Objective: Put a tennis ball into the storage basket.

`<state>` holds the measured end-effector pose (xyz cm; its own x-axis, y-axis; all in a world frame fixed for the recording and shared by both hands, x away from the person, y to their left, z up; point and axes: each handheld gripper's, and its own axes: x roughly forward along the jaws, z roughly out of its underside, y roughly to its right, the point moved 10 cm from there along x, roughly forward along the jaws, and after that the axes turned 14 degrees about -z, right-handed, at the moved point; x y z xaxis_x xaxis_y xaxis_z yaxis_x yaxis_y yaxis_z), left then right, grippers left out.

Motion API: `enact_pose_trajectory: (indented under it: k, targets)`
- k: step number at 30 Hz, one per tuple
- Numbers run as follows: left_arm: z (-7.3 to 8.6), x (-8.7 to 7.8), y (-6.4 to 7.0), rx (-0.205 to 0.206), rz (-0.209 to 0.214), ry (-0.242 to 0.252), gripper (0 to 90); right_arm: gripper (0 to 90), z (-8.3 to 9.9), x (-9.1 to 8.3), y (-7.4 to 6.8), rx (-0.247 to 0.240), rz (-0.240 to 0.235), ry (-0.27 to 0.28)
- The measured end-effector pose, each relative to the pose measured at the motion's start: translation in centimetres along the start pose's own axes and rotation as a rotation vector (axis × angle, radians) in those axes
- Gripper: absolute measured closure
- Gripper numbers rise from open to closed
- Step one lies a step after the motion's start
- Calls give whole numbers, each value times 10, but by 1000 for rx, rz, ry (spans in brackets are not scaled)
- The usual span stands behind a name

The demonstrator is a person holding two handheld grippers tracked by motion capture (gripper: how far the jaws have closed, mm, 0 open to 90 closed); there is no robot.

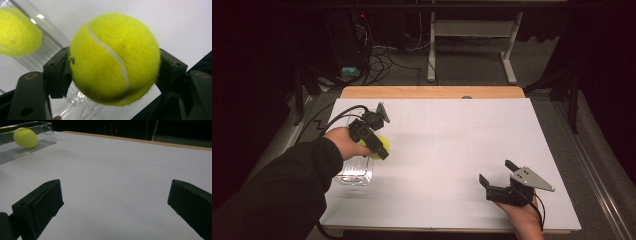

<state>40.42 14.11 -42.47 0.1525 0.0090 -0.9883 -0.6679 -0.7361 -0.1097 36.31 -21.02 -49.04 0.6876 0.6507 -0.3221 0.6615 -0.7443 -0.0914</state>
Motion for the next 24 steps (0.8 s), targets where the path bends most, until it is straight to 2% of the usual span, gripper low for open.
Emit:
enact_pose_trajectory:
  k: [24]
  targets:
    - [21,1,-44,-88,-31,-31,269,0,2,1,-1,-2,-4,-9]
